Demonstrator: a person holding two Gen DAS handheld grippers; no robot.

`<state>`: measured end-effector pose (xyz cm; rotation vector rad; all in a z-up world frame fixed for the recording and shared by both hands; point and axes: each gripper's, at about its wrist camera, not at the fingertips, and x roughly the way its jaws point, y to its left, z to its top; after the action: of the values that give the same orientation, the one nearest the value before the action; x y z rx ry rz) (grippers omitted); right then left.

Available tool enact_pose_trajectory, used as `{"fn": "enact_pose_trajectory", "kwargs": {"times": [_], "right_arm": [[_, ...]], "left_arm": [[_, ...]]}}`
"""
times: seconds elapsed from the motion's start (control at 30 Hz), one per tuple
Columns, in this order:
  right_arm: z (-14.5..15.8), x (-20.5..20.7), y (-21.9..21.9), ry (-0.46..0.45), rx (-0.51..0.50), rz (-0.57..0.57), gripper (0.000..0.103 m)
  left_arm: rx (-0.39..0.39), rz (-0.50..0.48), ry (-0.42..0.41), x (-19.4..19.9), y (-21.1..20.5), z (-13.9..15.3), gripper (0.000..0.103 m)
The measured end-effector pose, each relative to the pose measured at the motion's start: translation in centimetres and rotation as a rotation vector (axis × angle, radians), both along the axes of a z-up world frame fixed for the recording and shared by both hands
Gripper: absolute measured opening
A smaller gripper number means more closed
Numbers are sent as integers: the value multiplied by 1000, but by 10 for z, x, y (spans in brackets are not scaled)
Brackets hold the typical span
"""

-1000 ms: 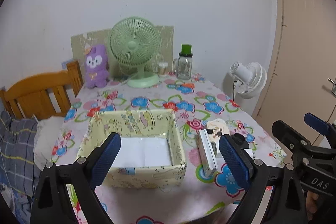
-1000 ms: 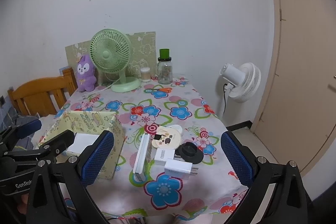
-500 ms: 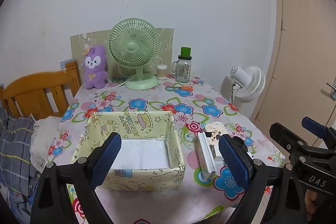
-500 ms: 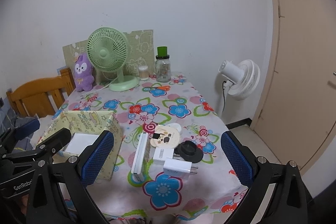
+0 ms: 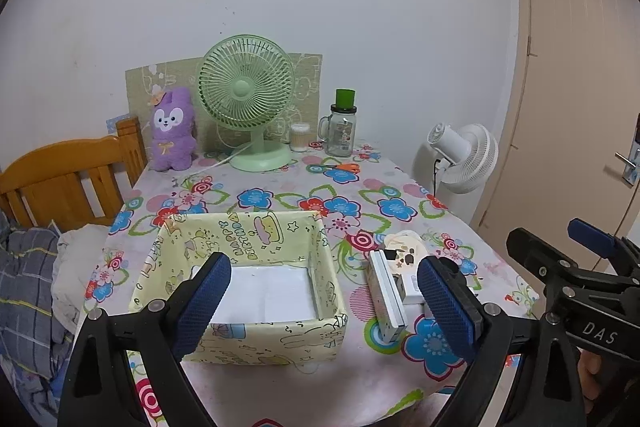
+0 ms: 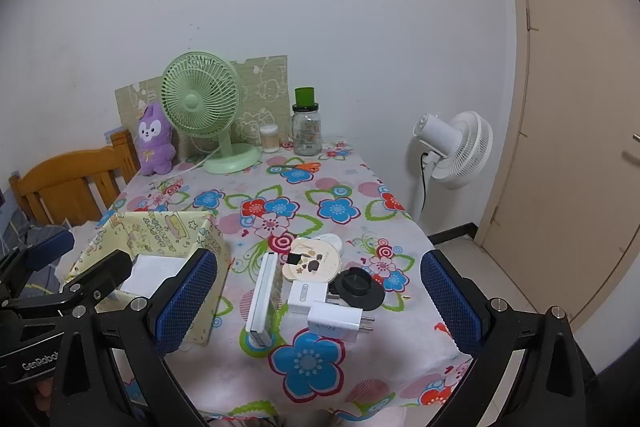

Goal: Organize rigid objects

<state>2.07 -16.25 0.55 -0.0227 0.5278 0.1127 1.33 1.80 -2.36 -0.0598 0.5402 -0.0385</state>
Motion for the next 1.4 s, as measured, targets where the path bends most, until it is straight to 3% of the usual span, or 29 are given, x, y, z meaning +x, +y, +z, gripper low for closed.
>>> {"fn": "enact_pose_trajectory", "kwargs": {"times": [0.3, 0.8, 1.4], "right_arm": [[-1, -1, 3, -20, -46, -26, 103], [0, -1, 4, -27, -38, -17, 103], [-2, 6, 3, -32, -27, -18, 103]], "left_arm": [[74, 12, -3, -3, -10, -1, 98], [17, 45, 35, -2, -1, -4, 100], [59, 61, 7, 2, -6, -2, 99]]}}
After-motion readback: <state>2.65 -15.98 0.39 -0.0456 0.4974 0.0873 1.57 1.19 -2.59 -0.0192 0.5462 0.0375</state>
